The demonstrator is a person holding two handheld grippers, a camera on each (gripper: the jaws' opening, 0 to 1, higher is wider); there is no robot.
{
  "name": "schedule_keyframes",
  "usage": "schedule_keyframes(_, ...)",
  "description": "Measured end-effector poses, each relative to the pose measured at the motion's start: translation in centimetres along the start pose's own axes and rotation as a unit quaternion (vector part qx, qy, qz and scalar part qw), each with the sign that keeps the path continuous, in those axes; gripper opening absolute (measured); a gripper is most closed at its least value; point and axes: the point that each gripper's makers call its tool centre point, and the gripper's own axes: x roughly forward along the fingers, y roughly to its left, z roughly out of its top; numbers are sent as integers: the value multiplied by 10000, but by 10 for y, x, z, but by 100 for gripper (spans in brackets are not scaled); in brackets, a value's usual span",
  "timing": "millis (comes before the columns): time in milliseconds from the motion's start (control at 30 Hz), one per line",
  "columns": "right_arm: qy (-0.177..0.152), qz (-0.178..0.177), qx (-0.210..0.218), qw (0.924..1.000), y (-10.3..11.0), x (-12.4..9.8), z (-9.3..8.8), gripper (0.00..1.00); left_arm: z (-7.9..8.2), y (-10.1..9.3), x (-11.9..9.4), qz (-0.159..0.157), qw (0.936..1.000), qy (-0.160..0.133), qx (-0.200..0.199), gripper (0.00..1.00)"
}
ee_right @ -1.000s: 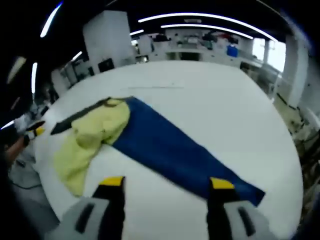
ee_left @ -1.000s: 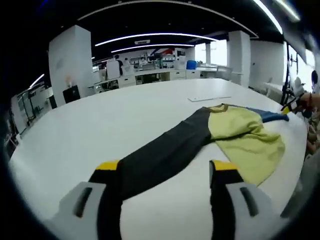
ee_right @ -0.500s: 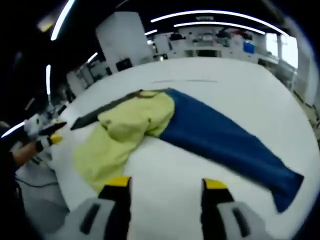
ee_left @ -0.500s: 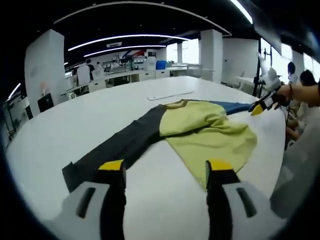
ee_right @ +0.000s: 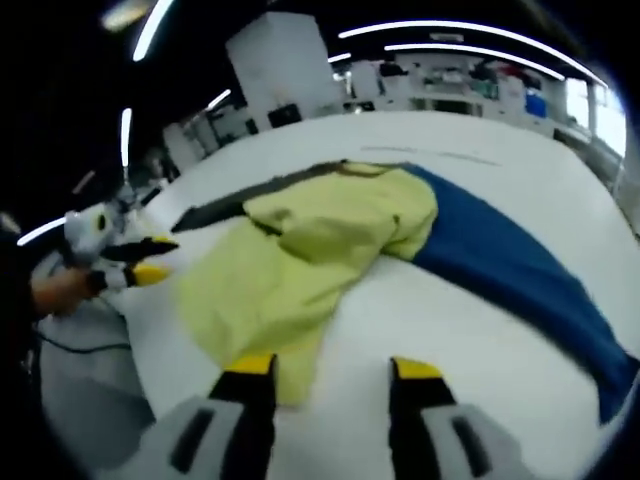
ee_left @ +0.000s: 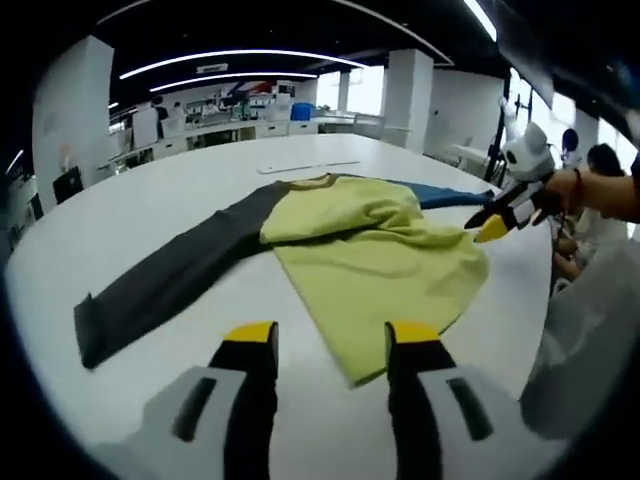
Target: Fold the garment on the visible template until the final outline fits inside the template.
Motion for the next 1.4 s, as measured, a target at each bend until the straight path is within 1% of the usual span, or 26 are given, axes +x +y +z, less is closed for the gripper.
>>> schedule_keyframes(33, 26, -3, -24, 10000, 2, 1, -1, 39, -3, -2, 3, -50, 10000, 27, 4, 35)
schedule_keyframes(100, 104, -9, -124, 9999, 6, 4, -5, 34, -8, -2, 5, -52, 9999, 114, 5, 33)
schedule_keyframes(233, 124, -36, -268, 9996, 13, 5, -5, 26, -12, -5, 5, -81, 9997, 198, 109, 28)
schedule_keyframes(300, 152, -62, -264, 9995, 12, 7, -4, 21, -15, -3, 6, -57, 9997, 206, 102, 26)
schedule_keyframes(367, 138, -87, -247, 9996, 11, 8, -3, 18, -18, -4, 6, -70, 9996, 265, 7, 25)
schedule_keyframes(500, 174, -56, -145, 9997, 14, 11, -5, 12, -25, -2, 6, -27, 9991, 431, 28, 20)
schedule_keyframes(567, 233, -81, -148, 9996, 13, 12, -8, 10, -27, -3, 5, -48, 9989, 476, -23, 18)
schedule_keyframes(600, 182, -101, -191, 9996, 14, 12, -6, 9, -28, -4, 4, -37, 9988, 495, -26, 17)
schedule_keyframes(667, 198, -128, -189, 9995, 15, 11, -6, 8, -29, -2, 4, 3, 9986, 518, -67, 15)
schedule_keyframes(733, 181, -129, -126, 9997, 14, 10, -7, 7, -31, -2, 3, -7, 9983, 572, -127, 11)
schedule_keyframes(833, 159, -135, -18, 9998, 15, 10, -7, 5, -31, -5, 4, -33, 9983, 566, -162, 9)
schedule_keyframes(900, 144, -148, 54, 9998, 13, 10, -8, 2, -31, -6, 4, -25, 9983, 573, -120, 7)
schedule_keyframes(967, 115, -101, 186, 9997, 14, 10, -7, 0, -32, -5, 4, -13, 9983, 581, 24, 6)
schedule_keyframes(1000, 88, -73, 226, 9997, 15, 10, -6, 0, -31, -5, 5, -25, 9983, 583, 56, 4)
schedule_keyframes(1067, 101, -88, 176, 9998, 14, 10, -7, 0, -32, -6, 5, -69, 9982, 597, 8, 1)
schedule_keyframes(1133, 92, -99, 173, 9998, 13, 10, -6, 0, -32, -6, 5, -68, 9980, 621, 15, 0)
schedule_keyframes(1233, 23, -100, 281, 9996, 14, 7, -3, 0, -32, -6, 5, -82, 9979, 636, 55, 0)
schedule_keyframes(1400, -199, 3, 508, 9985, 21, 1, 11, 0, -31, -9, 5, -133, 9973, 677, 247, 0)
